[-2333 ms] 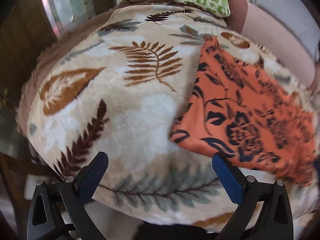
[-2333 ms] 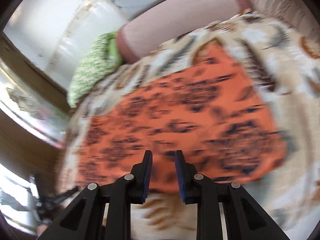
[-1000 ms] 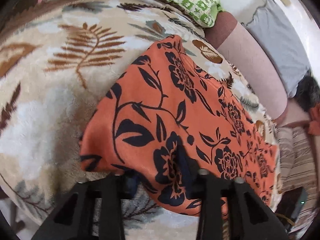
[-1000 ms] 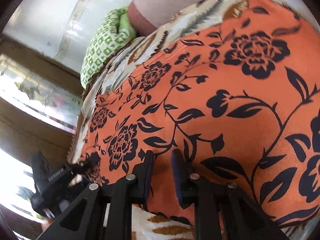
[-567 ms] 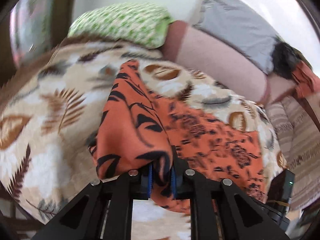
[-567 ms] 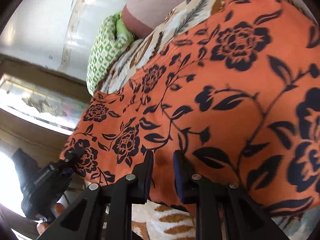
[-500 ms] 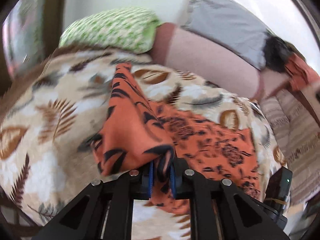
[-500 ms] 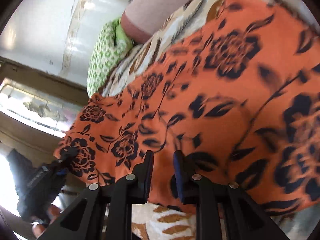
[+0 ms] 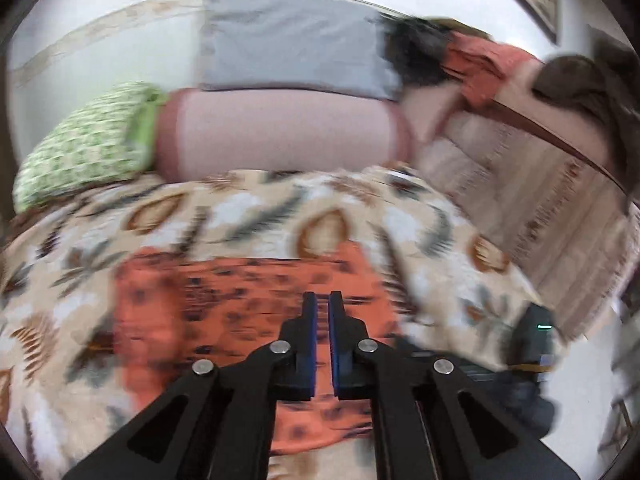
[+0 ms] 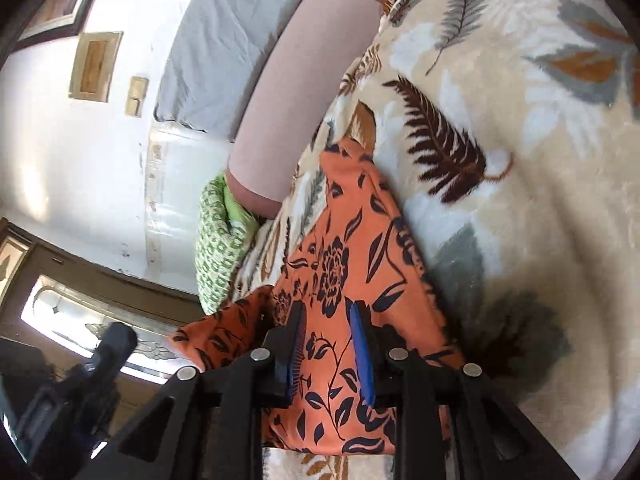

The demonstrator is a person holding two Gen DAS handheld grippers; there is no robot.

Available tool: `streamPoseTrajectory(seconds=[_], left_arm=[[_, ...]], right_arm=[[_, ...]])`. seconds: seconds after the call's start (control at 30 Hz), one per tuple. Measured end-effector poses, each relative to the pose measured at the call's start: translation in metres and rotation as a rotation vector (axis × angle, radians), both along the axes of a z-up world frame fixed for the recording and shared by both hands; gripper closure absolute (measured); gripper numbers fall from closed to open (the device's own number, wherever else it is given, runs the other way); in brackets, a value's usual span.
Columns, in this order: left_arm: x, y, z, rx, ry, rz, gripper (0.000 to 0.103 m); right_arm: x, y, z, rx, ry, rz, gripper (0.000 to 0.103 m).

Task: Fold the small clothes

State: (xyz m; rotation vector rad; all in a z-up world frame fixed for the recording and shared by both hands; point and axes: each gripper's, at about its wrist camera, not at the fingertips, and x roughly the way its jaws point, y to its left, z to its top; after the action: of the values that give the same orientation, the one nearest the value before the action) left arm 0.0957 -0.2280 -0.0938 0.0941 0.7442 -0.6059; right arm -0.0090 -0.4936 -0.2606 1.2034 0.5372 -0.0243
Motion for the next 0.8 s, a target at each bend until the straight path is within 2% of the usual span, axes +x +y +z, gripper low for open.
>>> streamPoseTrajectory(seconds=[0.03, 0.07, 0.1, 0.13, 0.23, 0.33, 0.4, 0.5, 0.6, 0.67, 0.8], left_arm=[[0.007, 0.021, -0.003, 0.004, 0.011, 0.059, 0.082], [0.015, 0.043, -0.009, 0.009, 0.036, 0.121, 0.058], [0.023, 0.065, -0.015, 0.009, 0.070, 0.187, 0.048], [0.029, 0.095, -0.023, -0.008, 0.105, 0.261, 0.045], [0.037, 0.167, -0.048, -0.018, 0.178, 0.420, 0.045], [0.040, 0.198, -0.073, -0.010, 0.260, 0.462, 0.045], [0.040, 0.199, -0.084, 0.000, 0.287, 0.447, 0.045], [0.038, 0.183, -0.097, 0.041, 0.281, 0.380, 0.045], [0.034, 0.161, -0.109, 0.080, 0.287, 0.294, 0.045], [0.030, 0.154, -0.111, 0.086, 0.294, 0.258, 0.045], [0.027, 0.143, -0.121, 0.097, 0.325, 0.217, 0.045]], right_arm=[[0.001, 0.001, 0.002, -0.009, 0.000, 0.012, 0.042], [0.004, 0.005, 0.005, -0.021, 0.011, 0.027, 0.030], [0.009, 0.010, 0.007, -0.030, 0.020, 0.035, 0.027], [0.012, 0.015, 0.009, -0.037, 0.013, 0.044, 0.027], [0.034, 0.041, 0.021, -0.048, -0.023, 0.121, 0.027], [0.056, 0.075, 0.031, -0.061, -0.040, 0.209, 0.027], [0.064, 0.099, 0.042, -0.087, -0.056, 0.260, 0.027], [0.069, 0.117, 0.059, -0.095, -0.096, 0.273, 0.025], [0.084, 0.132, 0.079, -0.180, -0.096, 0.283, 0.023], [0.103, 0.140, 0.091, -0.225, -0.075, 0.296, 0.022], [0.156, 0.158, 0.093, -0.201, 0.016, 0.350, 0.022]])
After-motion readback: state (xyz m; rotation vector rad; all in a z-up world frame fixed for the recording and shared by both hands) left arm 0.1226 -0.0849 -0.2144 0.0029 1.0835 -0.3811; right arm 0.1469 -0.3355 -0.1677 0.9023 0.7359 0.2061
